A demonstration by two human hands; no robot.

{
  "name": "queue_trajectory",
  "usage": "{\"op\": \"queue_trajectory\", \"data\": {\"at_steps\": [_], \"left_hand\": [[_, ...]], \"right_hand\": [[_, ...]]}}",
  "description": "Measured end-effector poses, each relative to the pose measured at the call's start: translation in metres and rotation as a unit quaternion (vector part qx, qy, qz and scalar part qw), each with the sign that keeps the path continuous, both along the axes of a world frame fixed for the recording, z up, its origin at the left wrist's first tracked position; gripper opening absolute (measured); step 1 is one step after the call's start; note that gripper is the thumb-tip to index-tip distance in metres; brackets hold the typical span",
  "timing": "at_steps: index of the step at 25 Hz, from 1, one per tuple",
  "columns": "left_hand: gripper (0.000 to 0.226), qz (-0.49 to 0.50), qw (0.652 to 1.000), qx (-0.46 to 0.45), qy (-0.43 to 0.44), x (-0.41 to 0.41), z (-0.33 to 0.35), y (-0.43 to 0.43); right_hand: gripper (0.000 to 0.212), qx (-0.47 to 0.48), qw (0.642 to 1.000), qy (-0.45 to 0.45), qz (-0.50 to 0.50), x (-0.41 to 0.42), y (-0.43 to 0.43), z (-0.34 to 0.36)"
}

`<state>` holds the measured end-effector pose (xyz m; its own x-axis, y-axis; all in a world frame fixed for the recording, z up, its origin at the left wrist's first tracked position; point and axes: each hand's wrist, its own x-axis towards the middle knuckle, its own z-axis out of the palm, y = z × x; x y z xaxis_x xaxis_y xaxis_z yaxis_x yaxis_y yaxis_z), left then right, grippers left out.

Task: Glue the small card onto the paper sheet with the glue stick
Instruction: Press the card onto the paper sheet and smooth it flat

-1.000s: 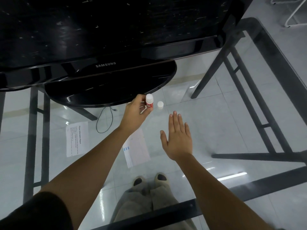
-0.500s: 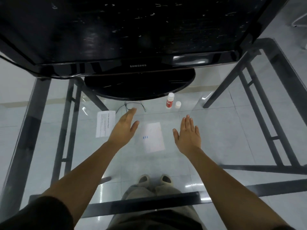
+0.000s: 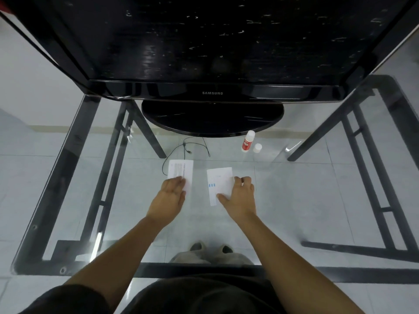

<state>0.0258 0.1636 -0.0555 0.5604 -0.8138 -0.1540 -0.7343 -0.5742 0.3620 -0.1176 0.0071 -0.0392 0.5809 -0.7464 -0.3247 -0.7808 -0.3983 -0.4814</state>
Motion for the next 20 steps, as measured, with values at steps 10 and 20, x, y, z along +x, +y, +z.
{"op": "queue_trajectory", "data": {"at_steps": [10, 20], "left_hand": [[0.041, -0.071, 0.997, -0.026, 0.016, -0.042, -0.004, -0.037], [0.04, -0.076, 0.992, -0.085, 0.046, -0.023, 0.001, -0.063]], "right_hand": [[0.073, 0.089, 0.989, -0.08, -0.091, -0.01, -0.021, 0.005], [0.038, 0.155, 0.95, -0.195, -0.189, -0.042, -0.042, 0.003]]}}
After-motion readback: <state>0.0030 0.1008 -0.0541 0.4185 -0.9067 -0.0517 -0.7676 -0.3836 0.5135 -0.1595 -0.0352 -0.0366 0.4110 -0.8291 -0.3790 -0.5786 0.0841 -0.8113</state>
